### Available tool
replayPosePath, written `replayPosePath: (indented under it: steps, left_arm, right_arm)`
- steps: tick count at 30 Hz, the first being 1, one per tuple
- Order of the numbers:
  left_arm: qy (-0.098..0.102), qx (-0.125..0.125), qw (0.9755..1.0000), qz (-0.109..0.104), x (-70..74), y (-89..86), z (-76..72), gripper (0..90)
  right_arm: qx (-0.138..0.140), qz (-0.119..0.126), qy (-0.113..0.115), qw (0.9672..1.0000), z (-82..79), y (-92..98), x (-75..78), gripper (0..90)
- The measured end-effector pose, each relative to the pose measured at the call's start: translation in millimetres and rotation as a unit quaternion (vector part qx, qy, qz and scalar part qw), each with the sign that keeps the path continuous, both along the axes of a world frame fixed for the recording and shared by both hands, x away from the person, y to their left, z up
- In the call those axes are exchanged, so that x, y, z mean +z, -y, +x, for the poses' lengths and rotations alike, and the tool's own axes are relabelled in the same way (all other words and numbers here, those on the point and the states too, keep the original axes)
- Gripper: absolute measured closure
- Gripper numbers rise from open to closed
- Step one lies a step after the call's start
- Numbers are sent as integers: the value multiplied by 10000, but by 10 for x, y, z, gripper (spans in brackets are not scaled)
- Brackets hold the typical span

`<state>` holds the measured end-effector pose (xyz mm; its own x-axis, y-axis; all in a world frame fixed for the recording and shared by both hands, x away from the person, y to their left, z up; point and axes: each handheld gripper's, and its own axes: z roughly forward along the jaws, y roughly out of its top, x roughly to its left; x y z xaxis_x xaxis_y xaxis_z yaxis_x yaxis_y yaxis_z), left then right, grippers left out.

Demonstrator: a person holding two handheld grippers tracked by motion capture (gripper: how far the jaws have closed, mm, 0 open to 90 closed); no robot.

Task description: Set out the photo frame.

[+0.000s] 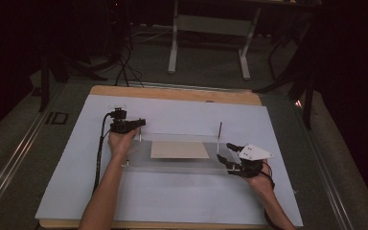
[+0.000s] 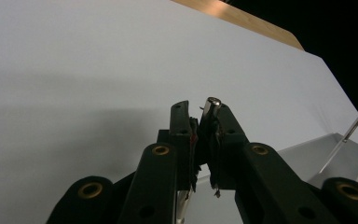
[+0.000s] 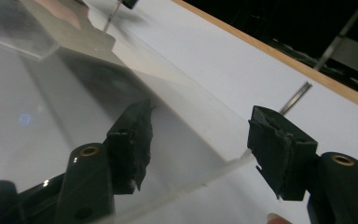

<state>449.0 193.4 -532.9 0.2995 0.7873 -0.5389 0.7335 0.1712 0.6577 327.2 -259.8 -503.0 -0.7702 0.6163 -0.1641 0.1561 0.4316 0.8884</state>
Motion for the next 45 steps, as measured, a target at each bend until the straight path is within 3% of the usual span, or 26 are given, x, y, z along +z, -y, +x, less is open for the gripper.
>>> replayPosePath:
  steps: [6,13,18,24,29,37,40,45]
  left_arm:
    - [90,-77,9999,-64,-19,-21,-5,802]
    - [159,48,9998,-70,-19,-7,-4,712]
    - [338,33,9991,237,49,-1,-49,656]
    - [645,-60,9963,572,153,-33,-180,608]
    - [855,-136,9916,965,238,-76,-323,588]
    - [1184,-286,9873,1023,324,-184,-524,588]
    - [1233,-269,9870,998,338,-231,-569,588]
    - [1337,-220,9836,1193,389,-250,-619,588]
  right_arm:
    - [109,116,-132,9998,7,7,-6,441]
    - [68,151,-212,9996,12,5,8,440]
    - [46,167,-235,9996,11,3,11,440]
    - [31,183,-254,9995,13,1,16,440]
    - [30,178,-268,9995,17,1,22,441]
    - [0,235,-320,9992,39,1,50,441]
    - [-17,263,-374,9990,53,-2,69,442]
    - [-56,294,-413,9987,74,-3,99,442]
